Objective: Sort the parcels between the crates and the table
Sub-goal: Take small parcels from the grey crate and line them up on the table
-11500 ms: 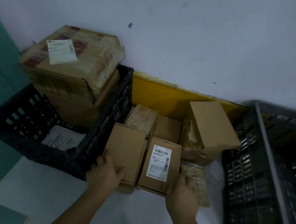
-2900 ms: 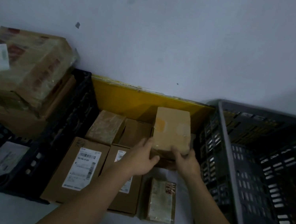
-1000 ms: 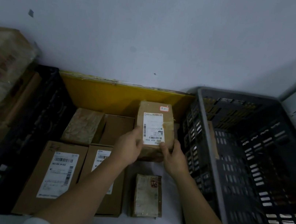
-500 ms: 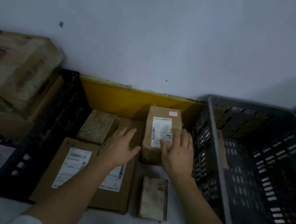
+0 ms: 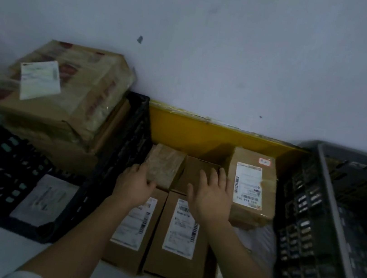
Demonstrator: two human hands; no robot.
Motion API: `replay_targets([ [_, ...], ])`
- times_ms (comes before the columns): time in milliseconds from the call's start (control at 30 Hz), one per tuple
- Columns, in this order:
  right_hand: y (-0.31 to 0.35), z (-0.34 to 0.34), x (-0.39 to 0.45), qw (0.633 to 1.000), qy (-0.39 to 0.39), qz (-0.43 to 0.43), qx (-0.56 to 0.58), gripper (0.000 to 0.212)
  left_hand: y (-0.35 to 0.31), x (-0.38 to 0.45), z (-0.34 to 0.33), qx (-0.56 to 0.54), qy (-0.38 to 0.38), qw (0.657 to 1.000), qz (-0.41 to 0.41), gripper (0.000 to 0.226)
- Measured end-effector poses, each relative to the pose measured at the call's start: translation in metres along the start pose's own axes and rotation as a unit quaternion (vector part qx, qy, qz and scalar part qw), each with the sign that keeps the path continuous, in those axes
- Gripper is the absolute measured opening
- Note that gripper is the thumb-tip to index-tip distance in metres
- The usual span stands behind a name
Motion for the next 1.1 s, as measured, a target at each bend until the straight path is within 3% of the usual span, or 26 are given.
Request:
replay_targets([
  [133,0.022,-0.003,0.02,1.0,-0.016,0.014,0.013,0.071,0.008,0.029,-0.003,-0.013,0.038,0.999,-0.005,0.063],
  [367,0.054,-0.043,0.061,0.981,0.191,0.008,0.04,0.074,0.015,0.063,-0.015,-0.028,0.102,0.994,0.037,0.069],
  [467,0.065,-0.054,0.07,0.953,0.286,0.0,0.102,0.077,0.022,0.071,-0.021,-0.062,0.129,0.987,0.07,0.068],
  [533,0.068,-0.057,0.075,0.937,0.309,-0.02,0.161,0.077,0.021,0.073,-0.018,-0.075,0.129,0.986,0.073,0.059],
  [667,0.062,-0.048,0.081,0.934,0.256,-0.059,0.242,0.072,0.01,0.07,-0.006,-0.12,0.077,0.988,0.068,0.044],
  [767,0.056,-0.033,0.079,0.929,0.162,-0.085,0.321,0.064,-0.001,0.063,0.006,-0.241,-0.022,0.97,0.028,0.043],
  [867,0.048,-0.023,0.069,0.873,0.08,-0.126,0.465,0.05,-0.017,0.055,0.023,-0.361,-0.083,0.929,0.003,0.037],
  [967,0.036,-0.016,0.065,0.785,0.0,-0.171,0.595,0.033,-0.029,0.046,0.036,-0.363,-0.111,0.925,-0.023,0.042],
  [1033,0.029,-0.009,0.065,0.752,-0.024,-0.177,0.635,0.027,-0.036,0.043,0.043,-0.35,-0.11,0.93,-0.02,0.055],
  [1100,0.022,-0.002,0.061,0.73,-0.019,-0.174,0.661,0.026,-0.042,0.041,0.047,-0.362,-0.064,0.93,0.01,0.082],
])
Point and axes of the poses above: each hand's wrist, its own x-axis towards the middle knuckle, its own z-axis out of the back of the hand, y = z × x, the point moved 2 cm from there along x, towards the middle knuckle, and after that the axes turned 6 degrees about y, right-handed, at the moved point
